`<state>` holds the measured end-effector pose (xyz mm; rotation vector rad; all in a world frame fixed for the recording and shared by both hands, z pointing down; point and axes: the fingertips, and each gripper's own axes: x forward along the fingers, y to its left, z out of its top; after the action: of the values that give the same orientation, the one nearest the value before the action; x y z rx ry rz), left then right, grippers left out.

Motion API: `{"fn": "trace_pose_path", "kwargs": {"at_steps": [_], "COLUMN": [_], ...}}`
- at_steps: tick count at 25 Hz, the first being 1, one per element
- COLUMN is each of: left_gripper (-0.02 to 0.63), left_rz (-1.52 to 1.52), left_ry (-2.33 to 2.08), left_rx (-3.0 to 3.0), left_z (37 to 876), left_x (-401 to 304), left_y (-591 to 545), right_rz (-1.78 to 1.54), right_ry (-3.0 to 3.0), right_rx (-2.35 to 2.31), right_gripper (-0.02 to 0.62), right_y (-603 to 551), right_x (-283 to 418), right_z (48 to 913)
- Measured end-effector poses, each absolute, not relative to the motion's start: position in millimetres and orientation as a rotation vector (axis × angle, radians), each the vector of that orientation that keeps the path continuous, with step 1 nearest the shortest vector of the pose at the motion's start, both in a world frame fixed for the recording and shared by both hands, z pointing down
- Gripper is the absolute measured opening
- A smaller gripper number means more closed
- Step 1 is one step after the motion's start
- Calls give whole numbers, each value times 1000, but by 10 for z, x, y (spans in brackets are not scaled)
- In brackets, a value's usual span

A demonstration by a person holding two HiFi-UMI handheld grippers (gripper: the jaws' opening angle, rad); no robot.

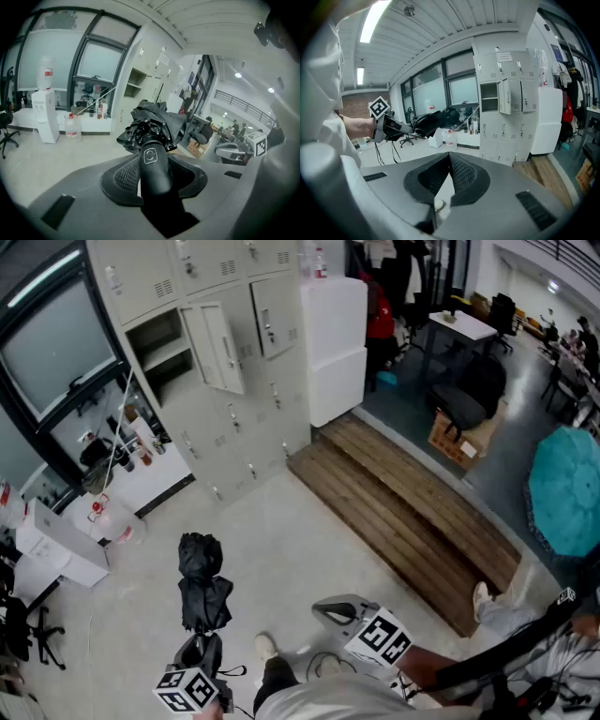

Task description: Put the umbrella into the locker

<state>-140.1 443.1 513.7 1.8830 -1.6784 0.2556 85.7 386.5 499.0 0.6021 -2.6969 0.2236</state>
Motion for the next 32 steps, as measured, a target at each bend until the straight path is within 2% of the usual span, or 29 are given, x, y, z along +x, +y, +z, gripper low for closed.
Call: {"fn": "trace_pose_path", "kwargs": {"at_steps": [22,27,32], "left_gripper": [163,163,163], "left_rz": [344,353,336], "left_ry": [-1439,-1416,-1430], "left_rx": [2107,2112,2108], "left_z": [4867,4865,4878], "left_x": [-3045,-3268,-3239], "left_y": [2426,1864,1261], "right_rz": [176,185,161], "right_ry": [-2642,-2598,-2595], "right_rx": [853,849,831], "right_gripper": [18,18,18], "right_y": [2143,1787,1258], "right_x": [-1277,-1535,-1479], "right_z": [4593,4584,4605]}}
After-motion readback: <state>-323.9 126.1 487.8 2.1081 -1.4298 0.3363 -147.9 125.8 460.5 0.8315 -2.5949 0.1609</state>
